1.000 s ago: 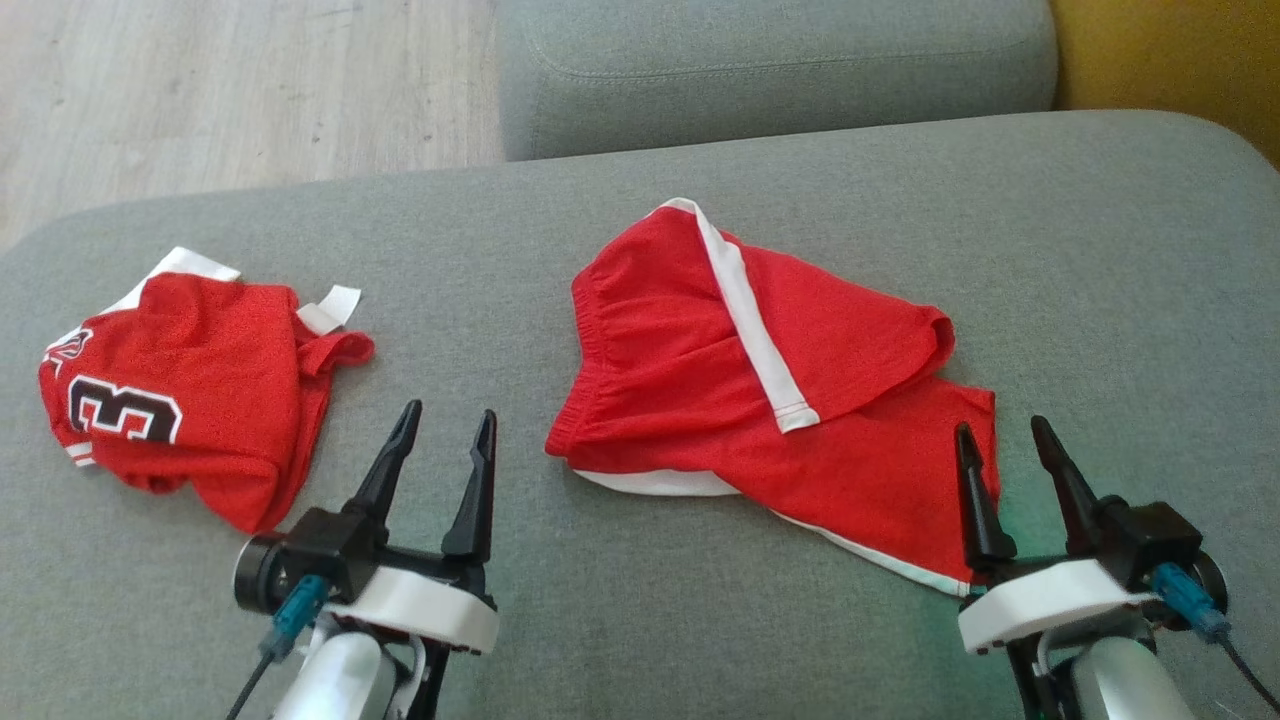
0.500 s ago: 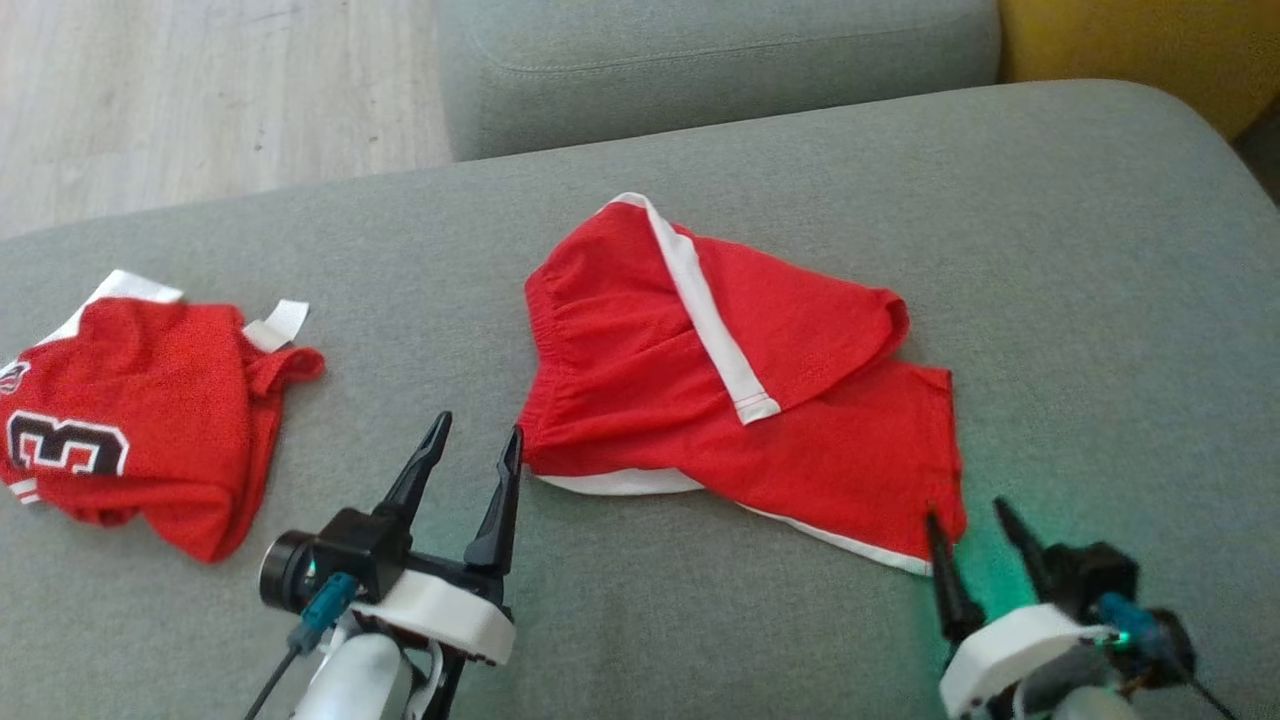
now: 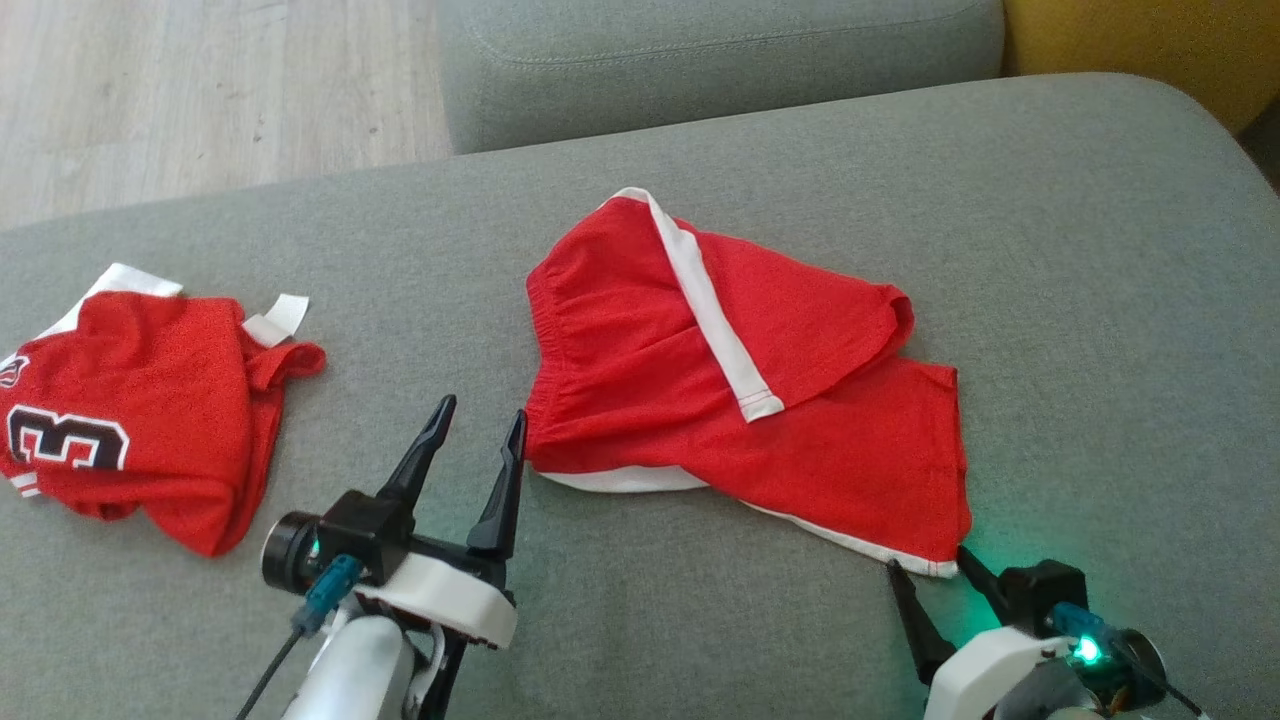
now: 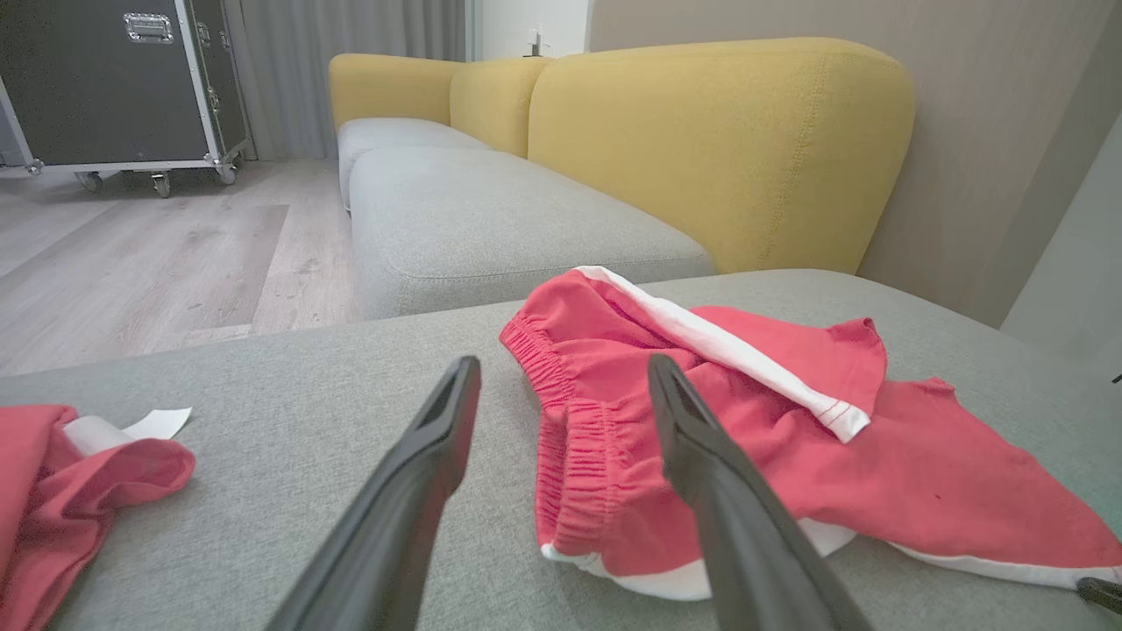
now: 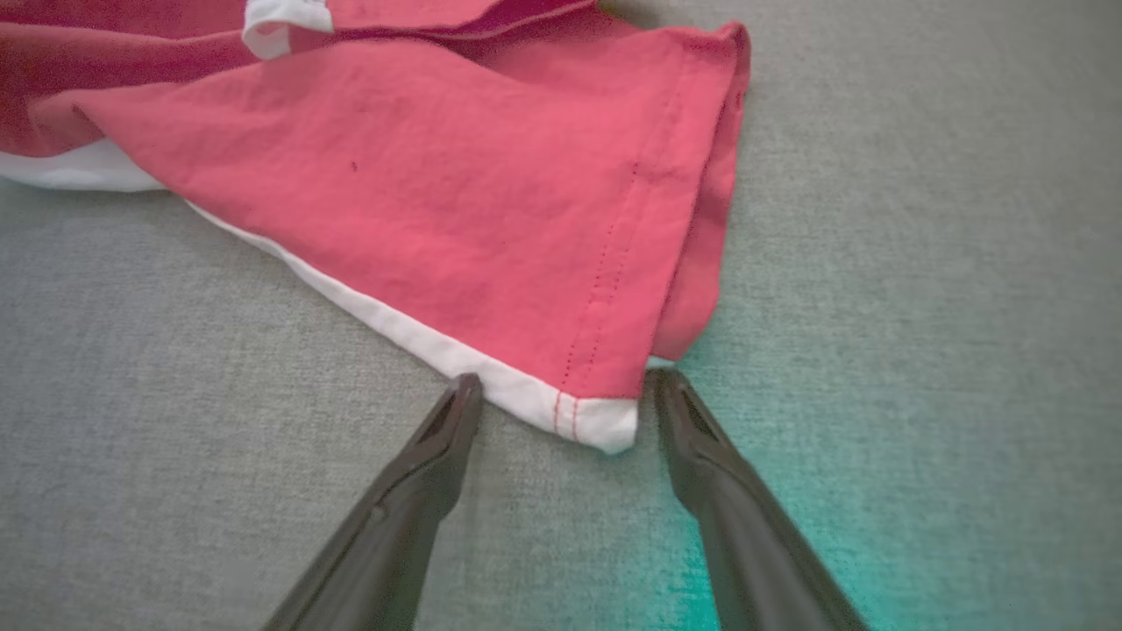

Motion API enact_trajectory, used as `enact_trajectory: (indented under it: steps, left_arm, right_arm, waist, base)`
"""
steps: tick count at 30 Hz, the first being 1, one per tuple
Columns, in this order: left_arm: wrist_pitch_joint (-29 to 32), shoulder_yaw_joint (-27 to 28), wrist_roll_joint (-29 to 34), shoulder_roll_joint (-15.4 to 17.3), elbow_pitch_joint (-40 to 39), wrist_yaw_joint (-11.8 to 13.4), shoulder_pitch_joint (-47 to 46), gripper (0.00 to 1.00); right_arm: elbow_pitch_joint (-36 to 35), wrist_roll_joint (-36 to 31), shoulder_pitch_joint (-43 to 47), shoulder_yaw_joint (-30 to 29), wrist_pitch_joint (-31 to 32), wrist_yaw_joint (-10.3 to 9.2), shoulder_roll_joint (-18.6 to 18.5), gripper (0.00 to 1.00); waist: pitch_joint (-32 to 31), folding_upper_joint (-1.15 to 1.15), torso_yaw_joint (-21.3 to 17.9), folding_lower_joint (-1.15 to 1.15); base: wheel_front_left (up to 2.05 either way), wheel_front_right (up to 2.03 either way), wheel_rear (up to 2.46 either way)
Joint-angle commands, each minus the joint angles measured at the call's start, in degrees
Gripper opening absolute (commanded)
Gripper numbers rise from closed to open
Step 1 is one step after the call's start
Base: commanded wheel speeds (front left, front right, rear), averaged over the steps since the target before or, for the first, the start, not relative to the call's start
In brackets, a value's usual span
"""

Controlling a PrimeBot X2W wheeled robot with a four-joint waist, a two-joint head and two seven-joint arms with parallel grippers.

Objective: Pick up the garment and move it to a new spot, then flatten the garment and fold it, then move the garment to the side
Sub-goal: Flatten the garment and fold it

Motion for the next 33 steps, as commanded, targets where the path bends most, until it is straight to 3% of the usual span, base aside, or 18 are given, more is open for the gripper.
enact_trajectory:
  steps: [1, 11, 12, 14, 15, 25, 33]
  left_arm:
    - [-0.54, 2.33, 0.59, 0.24, -1.04, -0.49, -2.68, 1.00]
    - [-0.54, 2.77, 1.28, -0.12, -0.17, -0.90, -3.07, 1.00]
    - [-0.54, 2.82, 1.38, -0.21, -0.09, -0.95, -3.24, 1.00]
    - [-0.54, 2.89, 1.46, -0.27, -0.02, -1.00, -3.44, 1.00]
    - [-0.54, 2.93, 1.50, -0.31, 0.01, -1.03, -3.53, 1.00]
    - [-0.54, 1.68, 2.26, 0.12, 2.11, -1.24, -3.94, 1.00]
    - [-0.33, -7.30, -0.41, 1.98, 8.10, -1.36, -5.57, 1.00]
  right_arm:
    - [-1.52, 0.32, -1.53, 1.98, 0.16, 0.22, -0.71, 1.00]
    - [-0.85, 0.68, -2.43, 3.46, 0.34, 0.22, -0.87, 1.00]
    - [-0.55, 0.80, -2.63, 3.66, 0.58, 0.22, -0.89, 0.94]
    - [-0.21, 0.98, -2.82, 3.78, 1.01, 0.22, -0.91, 0.07]
    - [-0.10, 1.07, -2.89, 3.87, 1.17, 0.22, -0.92, 0.00]
    - [-0.60, 1.45, -3.77, 0.79, 0.18, 0.22, -1.37, 0.00]
    - [-2.27, -1.06, -4.96, -4.10, -1.12, 0.22, -1.53, 0.00]
  waist:
    - [0.12, 0.00, 0.35, 0.00]
    - [0.47, 0.00, 1.11, 0.00]
    - [0.63, 0.00, 1.26, 0.00]
    - [0.79, 0.00, 1.40, 0.00]
    - [0.89, 0.00, 1.45, 0.00]
    - [1.34, 0.00, 1.22, 0.00]
    - [1.19, 0.00, 0.37, 0.00]
  base:
    - [0.00, 0.00, 0.00]
    - [0.00, 0.00, 0.00]
    - [0.00, 0.00, 0.00]
    - [0.00, 0.00, 0.00]
    - [0.00, 0.00, 0.00]
    - [0.00, 0.00, 0.00]
    - [0.00, 0.00, 0.00]
